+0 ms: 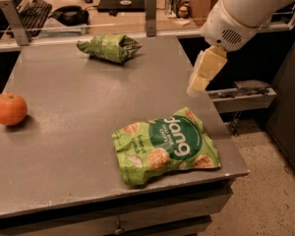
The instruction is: Move green jalapeno chip bag near green rice chip bag
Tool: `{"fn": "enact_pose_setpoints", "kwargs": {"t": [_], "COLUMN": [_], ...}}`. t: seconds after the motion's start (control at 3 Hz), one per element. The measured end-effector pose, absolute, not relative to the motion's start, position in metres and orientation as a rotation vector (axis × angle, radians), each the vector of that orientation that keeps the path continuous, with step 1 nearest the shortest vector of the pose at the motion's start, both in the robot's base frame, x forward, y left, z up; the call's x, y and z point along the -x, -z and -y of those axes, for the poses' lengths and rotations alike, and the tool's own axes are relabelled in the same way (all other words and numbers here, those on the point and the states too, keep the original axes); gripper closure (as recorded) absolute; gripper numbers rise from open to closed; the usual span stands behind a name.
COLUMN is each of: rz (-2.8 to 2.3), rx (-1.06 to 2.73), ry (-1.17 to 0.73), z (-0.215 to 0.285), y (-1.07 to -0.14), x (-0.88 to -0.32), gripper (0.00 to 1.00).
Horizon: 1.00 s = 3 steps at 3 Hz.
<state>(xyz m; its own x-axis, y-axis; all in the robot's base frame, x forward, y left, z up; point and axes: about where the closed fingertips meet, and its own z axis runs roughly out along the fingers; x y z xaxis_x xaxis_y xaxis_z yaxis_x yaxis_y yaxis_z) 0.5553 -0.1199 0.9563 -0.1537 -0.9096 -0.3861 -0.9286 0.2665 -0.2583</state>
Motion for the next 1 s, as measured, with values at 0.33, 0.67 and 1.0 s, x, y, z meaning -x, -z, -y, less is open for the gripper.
{"fn": "enact_pose_setpoints", "kwargs": {"t": [0.33, 0.67, 1.0], "rz": [-1.998, -1.872, -1.807], "rx": [1.627, 1.584, 1.538], "ry": [-0.105, -0.173, -0.214], "z": [0.087, 0.021, -0.046], "y": [-0.956, -0.956, -0.944], "x": [-0.586, -0.649, -0.7], "gripper": [0.0, 0.0, 0.0]}}
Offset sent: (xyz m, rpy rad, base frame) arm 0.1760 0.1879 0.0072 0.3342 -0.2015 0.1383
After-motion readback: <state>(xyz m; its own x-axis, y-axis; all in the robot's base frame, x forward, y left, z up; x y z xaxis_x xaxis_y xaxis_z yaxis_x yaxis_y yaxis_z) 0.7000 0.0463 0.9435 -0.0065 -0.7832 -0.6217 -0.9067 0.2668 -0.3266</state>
